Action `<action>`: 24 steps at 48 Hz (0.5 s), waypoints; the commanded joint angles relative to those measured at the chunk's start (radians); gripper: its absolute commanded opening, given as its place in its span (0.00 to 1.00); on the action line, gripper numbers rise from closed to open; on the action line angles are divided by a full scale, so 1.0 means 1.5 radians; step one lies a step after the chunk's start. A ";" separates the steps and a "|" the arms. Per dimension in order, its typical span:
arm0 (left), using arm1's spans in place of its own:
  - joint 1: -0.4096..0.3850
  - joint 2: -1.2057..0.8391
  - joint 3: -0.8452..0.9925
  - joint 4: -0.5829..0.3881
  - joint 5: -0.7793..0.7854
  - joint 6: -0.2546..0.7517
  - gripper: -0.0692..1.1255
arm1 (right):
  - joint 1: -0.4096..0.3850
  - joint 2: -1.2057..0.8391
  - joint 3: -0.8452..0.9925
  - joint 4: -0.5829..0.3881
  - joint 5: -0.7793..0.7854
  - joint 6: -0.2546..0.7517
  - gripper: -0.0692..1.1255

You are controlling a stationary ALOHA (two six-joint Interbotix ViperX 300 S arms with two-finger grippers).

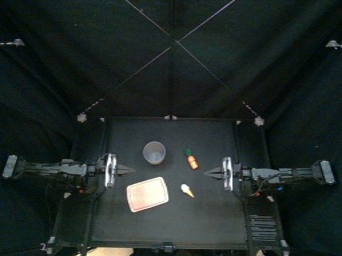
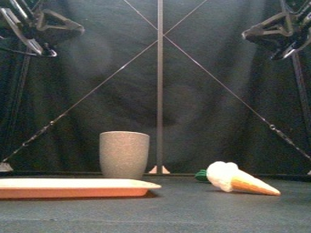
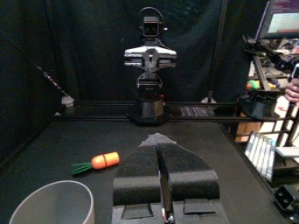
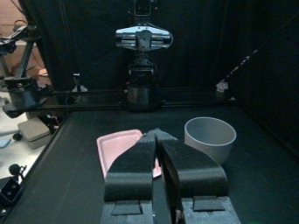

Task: Pick the ice cream then place it on the pink plate
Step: Pick the ice cream

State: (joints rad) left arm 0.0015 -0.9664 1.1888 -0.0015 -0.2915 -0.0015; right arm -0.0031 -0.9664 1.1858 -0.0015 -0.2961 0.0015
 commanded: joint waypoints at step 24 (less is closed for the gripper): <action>0.001 0.006 0.011 -0.006 -0.049 0.003 0.05 | 0.027 0.242 -0.017 0.100 0.089 0.197 0.39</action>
State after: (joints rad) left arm 0.0015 -0.9649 1.2180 -0.0092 -0.3543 0.0000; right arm 0.0245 -0.6473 1.1996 0.1473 -0.1580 0.2792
